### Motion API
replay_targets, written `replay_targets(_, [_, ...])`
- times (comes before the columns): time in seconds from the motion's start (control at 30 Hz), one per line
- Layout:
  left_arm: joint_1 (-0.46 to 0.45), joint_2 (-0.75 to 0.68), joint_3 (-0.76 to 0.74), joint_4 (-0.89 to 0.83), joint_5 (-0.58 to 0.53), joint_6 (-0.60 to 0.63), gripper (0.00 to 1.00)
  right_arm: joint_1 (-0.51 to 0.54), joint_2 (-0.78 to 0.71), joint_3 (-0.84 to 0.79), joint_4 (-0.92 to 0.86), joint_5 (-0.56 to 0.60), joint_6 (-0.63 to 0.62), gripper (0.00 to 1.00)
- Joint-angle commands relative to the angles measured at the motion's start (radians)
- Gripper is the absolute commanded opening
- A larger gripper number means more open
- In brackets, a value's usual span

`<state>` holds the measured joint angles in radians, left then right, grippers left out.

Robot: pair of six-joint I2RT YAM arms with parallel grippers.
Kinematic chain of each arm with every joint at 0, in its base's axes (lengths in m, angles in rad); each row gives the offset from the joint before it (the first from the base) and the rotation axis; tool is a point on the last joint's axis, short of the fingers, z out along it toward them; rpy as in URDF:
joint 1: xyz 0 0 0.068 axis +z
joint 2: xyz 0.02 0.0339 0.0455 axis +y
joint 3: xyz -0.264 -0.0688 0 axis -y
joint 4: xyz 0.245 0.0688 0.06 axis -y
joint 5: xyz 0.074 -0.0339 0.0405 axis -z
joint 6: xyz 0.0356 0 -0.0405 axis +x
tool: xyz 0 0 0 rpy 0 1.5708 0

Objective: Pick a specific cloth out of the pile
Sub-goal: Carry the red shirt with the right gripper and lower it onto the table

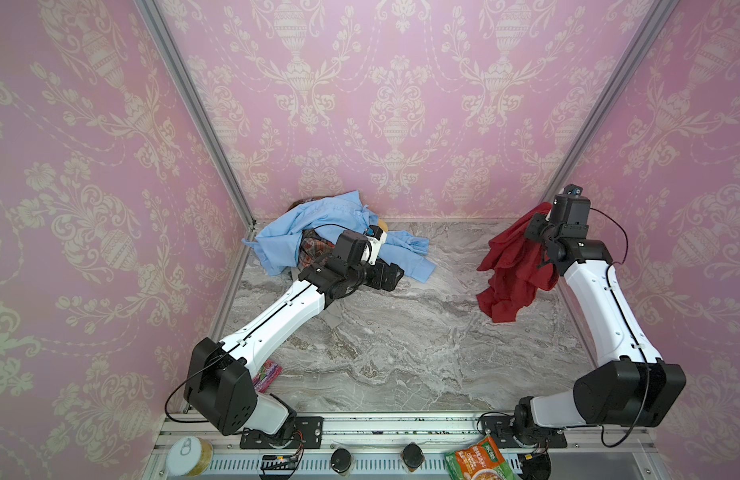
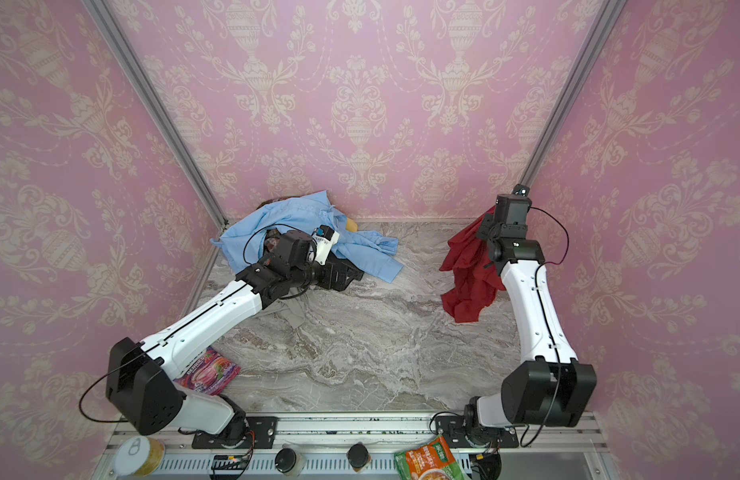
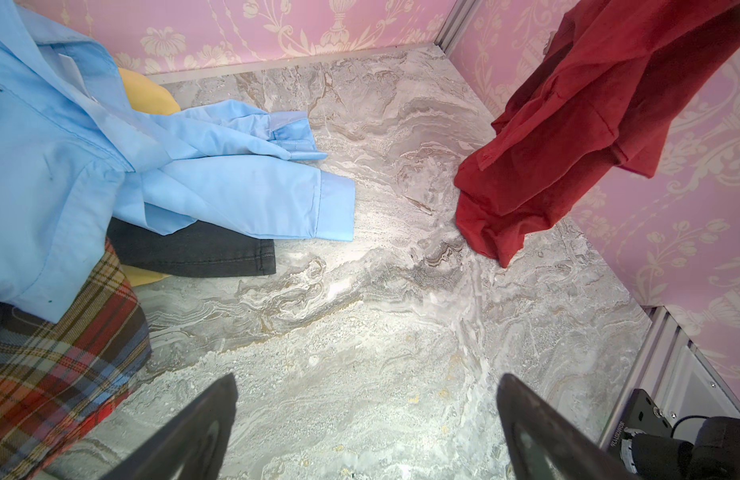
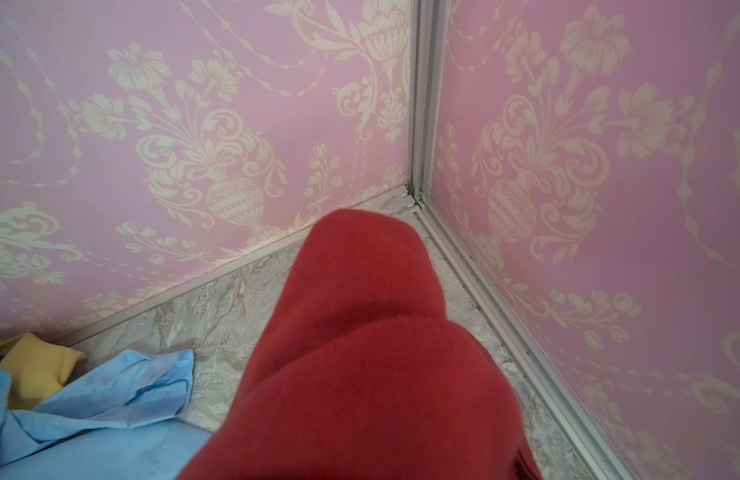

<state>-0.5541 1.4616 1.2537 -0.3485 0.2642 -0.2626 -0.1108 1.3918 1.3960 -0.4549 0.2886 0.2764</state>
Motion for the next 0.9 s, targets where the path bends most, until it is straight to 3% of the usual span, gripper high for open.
replay_targets(0.0, [-0.007,-0.003,-0.019,0.027,0.016,0.009,0.99,-0.002,-0.098,-0.123,-0.015,0.072,0.073,0.0])
replay_targets(0.13, [-0.007,0.007,-0.034,0.06,0.041,-0.03,0.99,-0.002,-0.18,-0.289,-0.07,0.074,0.144,0.0])
replay_targets(0.3, [-0.007,0.015,-0.038,0.07,0.061,-0.05,0.98,-0.002,-0.161,-0.353,-0.159,0.06,0.179,0.0])
replay_targets(0.87, [-0.012,0.013,-0.025,0.064,0.028,-0.092,0.97,-0.002,0.29,-0.317,-0.18,-0.152,0.291,0.0])
